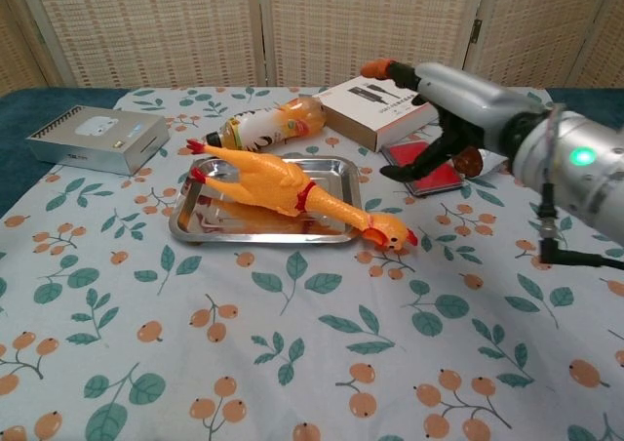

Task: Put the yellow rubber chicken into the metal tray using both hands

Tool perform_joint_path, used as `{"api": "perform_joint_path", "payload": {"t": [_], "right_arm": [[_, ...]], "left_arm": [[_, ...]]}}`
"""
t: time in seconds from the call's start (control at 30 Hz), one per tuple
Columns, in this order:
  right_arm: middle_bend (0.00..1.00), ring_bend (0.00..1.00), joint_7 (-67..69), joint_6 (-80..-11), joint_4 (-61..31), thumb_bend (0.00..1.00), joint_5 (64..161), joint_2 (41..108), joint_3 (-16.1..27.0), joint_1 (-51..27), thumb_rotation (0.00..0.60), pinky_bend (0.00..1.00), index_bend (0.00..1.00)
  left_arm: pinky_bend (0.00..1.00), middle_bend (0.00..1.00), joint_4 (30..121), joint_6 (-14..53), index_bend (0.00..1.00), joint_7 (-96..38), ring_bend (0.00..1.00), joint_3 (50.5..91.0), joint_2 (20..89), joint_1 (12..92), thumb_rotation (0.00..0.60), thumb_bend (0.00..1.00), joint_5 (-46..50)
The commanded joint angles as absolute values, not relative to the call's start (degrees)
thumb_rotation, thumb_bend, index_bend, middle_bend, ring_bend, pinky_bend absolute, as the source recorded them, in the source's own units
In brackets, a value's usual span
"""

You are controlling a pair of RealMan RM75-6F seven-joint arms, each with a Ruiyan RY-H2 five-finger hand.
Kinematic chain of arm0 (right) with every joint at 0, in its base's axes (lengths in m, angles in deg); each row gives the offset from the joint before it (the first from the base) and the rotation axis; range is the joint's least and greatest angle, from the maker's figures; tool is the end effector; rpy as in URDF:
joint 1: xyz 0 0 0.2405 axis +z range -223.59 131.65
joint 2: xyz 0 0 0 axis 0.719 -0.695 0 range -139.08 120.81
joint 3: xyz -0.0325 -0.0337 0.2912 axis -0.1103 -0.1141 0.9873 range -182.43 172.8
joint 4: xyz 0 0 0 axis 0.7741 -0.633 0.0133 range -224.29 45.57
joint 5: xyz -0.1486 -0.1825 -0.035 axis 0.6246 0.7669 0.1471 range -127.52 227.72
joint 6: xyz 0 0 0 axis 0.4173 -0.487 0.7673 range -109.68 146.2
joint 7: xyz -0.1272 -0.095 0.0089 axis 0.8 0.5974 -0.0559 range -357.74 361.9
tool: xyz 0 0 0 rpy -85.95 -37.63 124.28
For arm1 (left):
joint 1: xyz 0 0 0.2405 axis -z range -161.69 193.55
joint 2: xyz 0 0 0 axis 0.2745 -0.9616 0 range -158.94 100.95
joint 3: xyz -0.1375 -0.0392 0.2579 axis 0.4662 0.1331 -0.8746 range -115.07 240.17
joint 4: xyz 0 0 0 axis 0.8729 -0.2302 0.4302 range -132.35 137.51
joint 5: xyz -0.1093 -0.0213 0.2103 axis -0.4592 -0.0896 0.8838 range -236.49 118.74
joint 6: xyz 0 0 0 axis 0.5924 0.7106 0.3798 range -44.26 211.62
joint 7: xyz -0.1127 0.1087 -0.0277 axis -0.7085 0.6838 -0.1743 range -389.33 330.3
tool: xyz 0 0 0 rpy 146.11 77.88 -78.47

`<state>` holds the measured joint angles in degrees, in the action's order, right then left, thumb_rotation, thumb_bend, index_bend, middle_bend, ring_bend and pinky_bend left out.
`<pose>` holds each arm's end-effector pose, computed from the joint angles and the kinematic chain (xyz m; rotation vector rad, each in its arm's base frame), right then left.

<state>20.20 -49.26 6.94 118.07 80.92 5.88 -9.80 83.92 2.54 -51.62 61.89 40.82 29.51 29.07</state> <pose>-0.1434 -0.3404 -0.0322 1.7026 -1.0650 1.1888 -0.3613 0.2458 0.1133 -1.4558 -1.1322 -1.1486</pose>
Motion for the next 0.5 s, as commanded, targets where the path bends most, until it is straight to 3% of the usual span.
{"api": "perform_joint_path", "payload": {"t": [0.03, 0.27, 0.5], "right_arm": [[0.0, 0.0, 18.76, -59.3, 15.44, 0.21, 130.23, 69.09, -4.62, -19.74, 0.6, 0.02, 0.0], [0.0, 0.0, 17.22, -75.13, 10.68, 0.21, 140.56, 62.39, -13.3, -32.99, 0.6, 0.0, 0.0], [0.0, 0.0, 13.49, -79.12, 5.61, 0.2, 141.57, 59.45, -13.44, -37.86, 0.6, 0.0, 0.0]], "left_arm": [[0.0, 0.0, 84.57, -3.28, 0.0, -40.86, 0.0, 61.11, 41.13, 24.53, 0.6, 0.36, 27.93], [0.0, 0.0, 88.72, -9.29, 0.0, -28.98, 0.0, 60.23, 39.81, 19.27, 0.6, 0.36, 27.33], [0.0, 0.0, 91.33, -11.48, 0.0, -29.37, 0.0, 57.35, 36.96, 17.29, 0.6, 0.36, 32.99]]}}
